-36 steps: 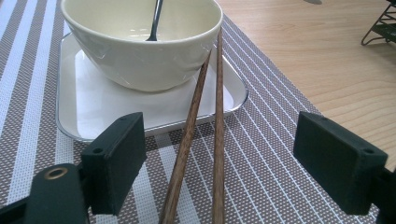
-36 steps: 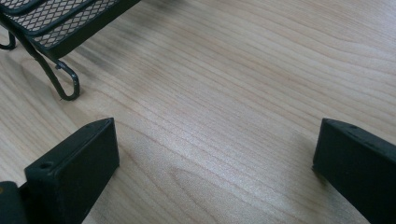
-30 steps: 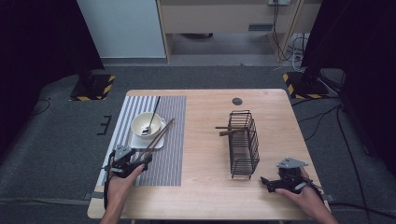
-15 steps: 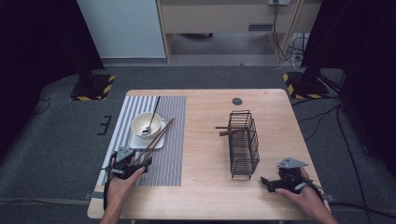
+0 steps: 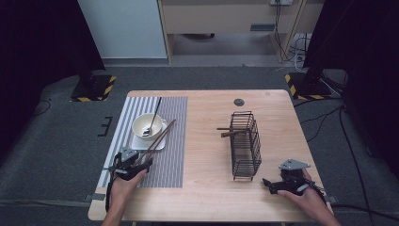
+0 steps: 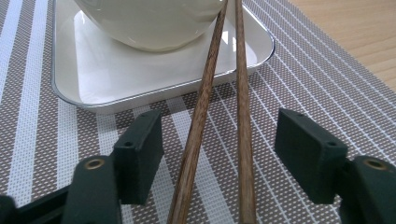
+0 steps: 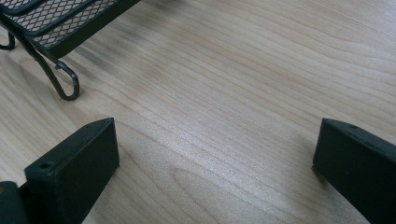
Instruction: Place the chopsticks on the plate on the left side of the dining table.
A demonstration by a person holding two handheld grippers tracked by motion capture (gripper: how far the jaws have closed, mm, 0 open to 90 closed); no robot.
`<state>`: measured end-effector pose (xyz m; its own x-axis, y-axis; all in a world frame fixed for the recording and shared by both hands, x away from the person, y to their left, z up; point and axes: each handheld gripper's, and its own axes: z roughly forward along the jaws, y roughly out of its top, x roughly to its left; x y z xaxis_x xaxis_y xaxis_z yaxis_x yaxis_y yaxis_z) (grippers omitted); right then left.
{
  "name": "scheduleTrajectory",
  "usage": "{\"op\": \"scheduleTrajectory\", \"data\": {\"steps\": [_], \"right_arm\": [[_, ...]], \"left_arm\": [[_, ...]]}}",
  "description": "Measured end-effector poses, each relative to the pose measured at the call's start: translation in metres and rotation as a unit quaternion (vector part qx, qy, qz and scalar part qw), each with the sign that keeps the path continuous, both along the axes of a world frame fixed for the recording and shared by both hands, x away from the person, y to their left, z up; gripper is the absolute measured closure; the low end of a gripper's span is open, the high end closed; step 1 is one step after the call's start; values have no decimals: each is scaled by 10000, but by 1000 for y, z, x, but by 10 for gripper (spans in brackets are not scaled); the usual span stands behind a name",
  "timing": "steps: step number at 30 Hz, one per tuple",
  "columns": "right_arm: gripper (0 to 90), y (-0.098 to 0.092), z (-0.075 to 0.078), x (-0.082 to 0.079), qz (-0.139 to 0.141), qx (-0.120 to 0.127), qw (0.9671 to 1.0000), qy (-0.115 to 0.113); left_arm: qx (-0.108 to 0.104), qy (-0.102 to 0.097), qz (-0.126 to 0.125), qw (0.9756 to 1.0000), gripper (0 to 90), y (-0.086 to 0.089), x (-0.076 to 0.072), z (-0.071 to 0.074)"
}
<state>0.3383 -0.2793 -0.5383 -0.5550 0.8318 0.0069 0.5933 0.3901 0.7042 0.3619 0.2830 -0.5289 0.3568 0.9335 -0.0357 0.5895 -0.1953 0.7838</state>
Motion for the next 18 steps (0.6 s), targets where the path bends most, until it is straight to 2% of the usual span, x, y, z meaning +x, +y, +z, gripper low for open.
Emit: {"op": "scheduleTrajectory", "data": {"steps": [18], "right_arm": [[2,0,0,0,1,-1,10000,-2]], "left_arm": [[266,121,-8,9996,568,-3,1,1]]}}
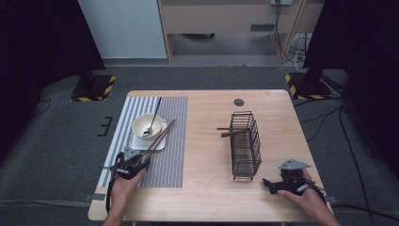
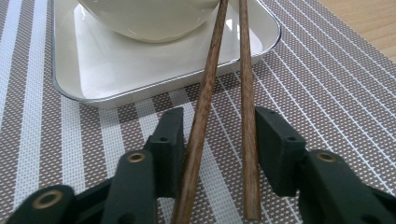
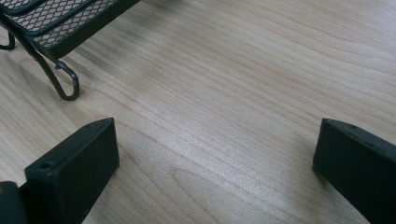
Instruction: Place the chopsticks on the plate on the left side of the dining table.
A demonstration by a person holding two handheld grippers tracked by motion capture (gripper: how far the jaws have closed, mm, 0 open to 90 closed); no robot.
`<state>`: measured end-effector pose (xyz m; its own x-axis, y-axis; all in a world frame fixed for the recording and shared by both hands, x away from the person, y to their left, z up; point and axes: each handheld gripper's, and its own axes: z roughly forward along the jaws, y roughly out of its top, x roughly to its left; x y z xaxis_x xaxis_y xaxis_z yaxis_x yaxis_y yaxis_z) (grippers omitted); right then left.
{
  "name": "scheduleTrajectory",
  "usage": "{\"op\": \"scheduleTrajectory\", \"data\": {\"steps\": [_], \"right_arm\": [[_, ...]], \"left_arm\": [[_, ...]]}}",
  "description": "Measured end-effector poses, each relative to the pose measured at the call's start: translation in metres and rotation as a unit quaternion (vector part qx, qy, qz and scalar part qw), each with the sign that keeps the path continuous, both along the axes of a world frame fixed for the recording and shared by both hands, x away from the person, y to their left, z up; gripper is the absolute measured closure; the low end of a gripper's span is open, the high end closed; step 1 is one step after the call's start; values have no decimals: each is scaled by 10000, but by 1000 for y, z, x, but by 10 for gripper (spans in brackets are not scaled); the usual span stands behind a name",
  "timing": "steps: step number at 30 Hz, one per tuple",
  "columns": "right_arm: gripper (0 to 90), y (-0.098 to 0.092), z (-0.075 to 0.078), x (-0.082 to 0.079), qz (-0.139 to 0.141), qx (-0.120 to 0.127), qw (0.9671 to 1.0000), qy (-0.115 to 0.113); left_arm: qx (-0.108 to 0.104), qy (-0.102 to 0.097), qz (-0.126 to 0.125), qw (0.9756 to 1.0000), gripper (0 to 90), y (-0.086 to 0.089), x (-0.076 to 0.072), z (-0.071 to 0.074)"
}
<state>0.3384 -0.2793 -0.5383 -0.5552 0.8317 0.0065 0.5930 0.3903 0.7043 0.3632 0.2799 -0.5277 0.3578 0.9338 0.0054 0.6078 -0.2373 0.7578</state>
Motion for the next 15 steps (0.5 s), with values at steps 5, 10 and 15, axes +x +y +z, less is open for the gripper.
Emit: {"op": "scheduleTrajectory", "data": {"steps": [5,10,15], "right_arm": [[2,0,0,0,-1,2,10000,2],[2,0,0,0,1,0,10000,0],[2,0,0,0,0,1,10000,1]], "left_arm": [[49,-29,3,10000,674,1,-1,2],[28,-24,14,10000,727,4,-1,4],[69,-53,40,10000,709,8,-1,4]]}}
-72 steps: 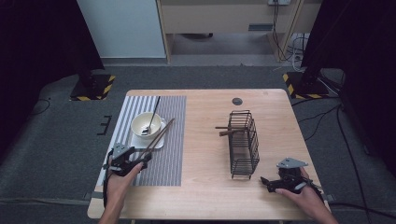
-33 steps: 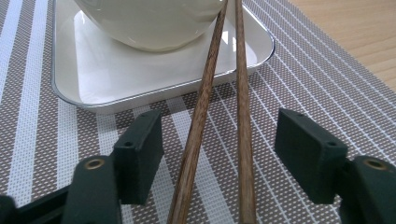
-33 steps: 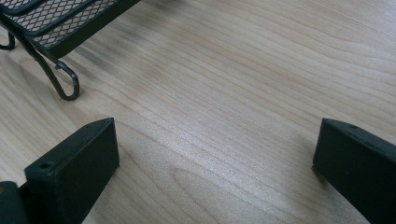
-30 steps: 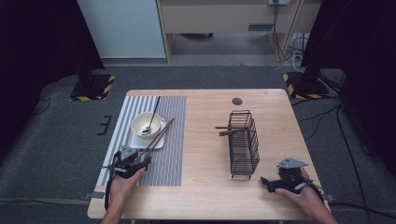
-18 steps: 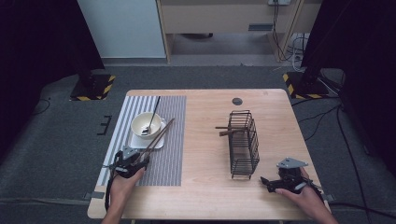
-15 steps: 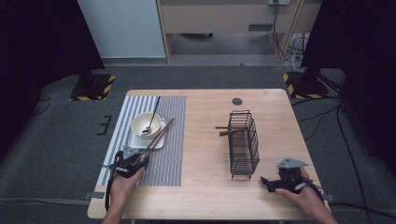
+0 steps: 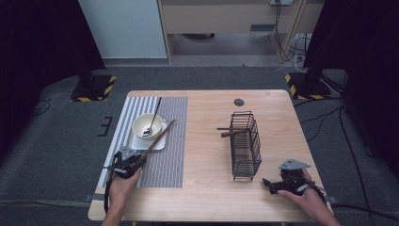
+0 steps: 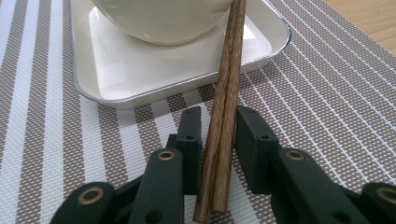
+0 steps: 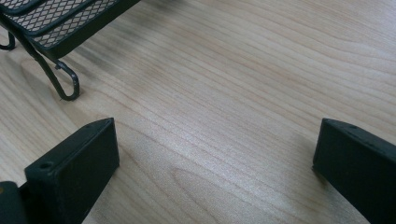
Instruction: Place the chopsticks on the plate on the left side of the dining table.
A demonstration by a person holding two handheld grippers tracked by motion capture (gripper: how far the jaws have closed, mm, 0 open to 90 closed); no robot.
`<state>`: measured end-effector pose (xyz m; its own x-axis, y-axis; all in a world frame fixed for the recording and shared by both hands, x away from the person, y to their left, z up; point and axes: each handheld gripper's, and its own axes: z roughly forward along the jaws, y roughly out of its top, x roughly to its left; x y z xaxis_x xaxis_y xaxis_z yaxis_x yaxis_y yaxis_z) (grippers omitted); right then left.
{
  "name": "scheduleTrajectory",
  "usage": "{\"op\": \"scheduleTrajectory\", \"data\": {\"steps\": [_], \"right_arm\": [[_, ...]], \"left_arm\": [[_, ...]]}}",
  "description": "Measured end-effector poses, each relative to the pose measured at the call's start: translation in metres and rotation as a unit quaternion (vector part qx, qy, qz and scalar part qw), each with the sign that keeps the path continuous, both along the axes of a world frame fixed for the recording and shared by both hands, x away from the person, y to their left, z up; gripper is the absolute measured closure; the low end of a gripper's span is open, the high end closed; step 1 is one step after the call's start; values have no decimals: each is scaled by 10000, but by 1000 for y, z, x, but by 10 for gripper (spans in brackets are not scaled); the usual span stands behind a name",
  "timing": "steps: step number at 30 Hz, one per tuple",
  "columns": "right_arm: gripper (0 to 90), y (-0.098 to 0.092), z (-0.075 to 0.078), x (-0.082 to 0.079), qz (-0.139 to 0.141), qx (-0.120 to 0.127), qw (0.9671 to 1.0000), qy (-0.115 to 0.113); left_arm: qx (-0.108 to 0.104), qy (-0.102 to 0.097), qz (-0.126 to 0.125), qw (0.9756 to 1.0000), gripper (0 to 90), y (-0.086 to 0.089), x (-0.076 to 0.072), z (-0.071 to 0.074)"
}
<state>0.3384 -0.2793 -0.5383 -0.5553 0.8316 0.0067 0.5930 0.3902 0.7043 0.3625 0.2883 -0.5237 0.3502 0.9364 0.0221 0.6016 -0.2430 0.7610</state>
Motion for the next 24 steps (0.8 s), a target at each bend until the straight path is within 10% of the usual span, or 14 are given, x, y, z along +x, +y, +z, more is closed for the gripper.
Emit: {"op": "scheduleTrajectory", "data": {"steps": [24], "right_arm": [[2,0,0,0,0,-1,10000,0]], "left_arm": [[195,-84,-74,9997,678,15,1,1]]}}
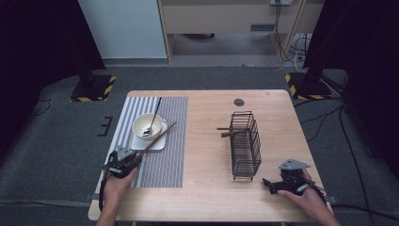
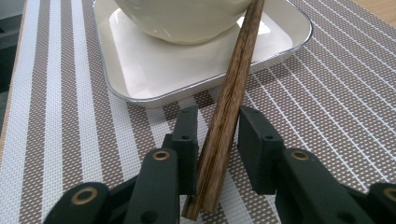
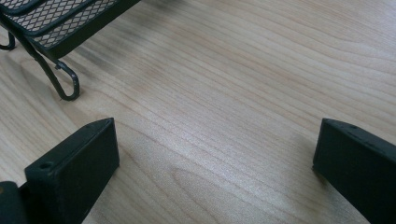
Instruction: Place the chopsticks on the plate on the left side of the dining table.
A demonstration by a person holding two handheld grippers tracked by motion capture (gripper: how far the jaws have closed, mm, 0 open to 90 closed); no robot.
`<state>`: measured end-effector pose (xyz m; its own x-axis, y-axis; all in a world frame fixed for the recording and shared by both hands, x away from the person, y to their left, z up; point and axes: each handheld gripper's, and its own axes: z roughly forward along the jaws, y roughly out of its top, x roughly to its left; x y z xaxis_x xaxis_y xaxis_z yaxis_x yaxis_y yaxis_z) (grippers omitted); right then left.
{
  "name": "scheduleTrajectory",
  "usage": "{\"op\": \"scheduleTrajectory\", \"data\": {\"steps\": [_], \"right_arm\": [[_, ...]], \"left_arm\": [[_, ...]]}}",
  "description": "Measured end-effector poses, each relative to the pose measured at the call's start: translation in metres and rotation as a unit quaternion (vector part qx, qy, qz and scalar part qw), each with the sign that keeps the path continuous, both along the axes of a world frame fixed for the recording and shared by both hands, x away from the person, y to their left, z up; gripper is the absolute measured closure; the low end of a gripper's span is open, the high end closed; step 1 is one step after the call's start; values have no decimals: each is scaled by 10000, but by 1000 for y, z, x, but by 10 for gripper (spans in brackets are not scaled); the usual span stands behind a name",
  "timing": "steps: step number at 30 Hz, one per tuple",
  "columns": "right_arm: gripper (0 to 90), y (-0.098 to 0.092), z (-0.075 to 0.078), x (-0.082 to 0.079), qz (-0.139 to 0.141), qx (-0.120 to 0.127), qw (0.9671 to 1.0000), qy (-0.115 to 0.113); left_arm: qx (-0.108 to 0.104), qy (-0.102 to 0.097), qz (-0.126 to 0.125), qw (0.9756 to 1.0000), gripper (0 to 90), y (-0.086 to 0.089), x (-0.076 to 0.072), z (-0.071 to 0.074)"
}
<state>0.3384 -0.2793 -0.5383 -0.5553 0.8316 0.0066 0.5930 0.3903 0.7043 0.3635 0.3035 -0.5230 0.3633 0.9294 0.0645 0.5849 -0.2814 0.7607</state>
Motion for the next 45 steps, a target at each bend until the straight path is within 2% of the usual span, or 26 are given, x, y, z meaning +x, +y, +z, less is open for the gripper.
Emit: {"op": "scheduleTrajectory", "data": {"steps": [12,22,30,37,45], "right_arm": [[2,0,0,0,3,-3,10000,-3],[2,0,0,0,3,-3,10000,-3],[2,0,0,0,4,-3,10000,-3],[2,0,0,0,18,-7,10000,-8],[2,0,0,0,18,-7,10000,-9]], "left_arm": [[18,-100,91,9999,624,2,0,1],[52,-176,172,9997,487,3,-3,0],[162,-95,304,9994,508,3,1,-2],[252,-179,428,9986,499,4,5,-1],[308,-222,484,9981,398,8,0,0]]}}
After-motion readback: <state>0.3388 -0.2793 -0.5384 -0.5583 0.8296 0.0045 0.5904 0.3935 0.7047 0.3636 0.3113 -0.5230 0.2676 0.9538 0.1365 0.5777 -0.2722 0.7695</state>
